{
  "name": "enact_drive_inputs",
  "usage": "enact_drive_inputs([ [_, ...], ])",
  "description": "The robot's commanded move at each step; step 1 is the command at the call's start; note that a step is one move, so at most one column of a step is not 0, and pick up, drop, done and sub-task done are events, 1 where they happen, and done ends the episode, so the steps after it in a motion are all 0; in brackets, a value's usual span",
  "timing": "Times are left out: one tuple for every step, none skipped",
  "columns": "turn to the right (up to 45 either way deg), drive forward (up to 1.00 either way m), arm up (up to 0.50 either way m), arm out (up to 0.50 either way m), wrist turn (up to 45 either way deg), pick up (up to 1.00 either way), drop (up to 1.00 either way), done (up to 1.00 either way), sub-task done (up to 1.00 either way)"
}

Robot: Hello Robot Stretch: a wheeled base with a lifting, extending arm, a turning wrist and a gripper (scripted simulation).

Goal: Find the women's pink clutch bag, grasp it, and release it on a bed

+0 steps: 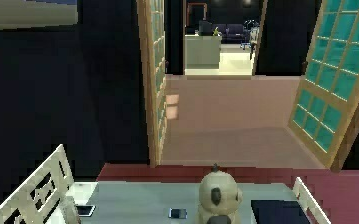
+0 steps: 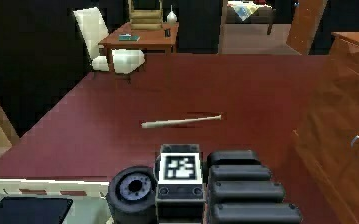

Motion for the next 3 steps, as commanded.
enact_drive_inputs([
  [3.0, 0.0, 0.0, 0.0, 0.0, 0.0, 0.0, 0.0, 0.0],
  [-45.0, 0.0, 0.0, 0.0, 0.0, 0.0, 0.0, 0.0, 0.0],
  [-45.0, 0.0, 0.0, 0.0, 0.0, 0.0, 0.0, 0.0, 0.0],
])
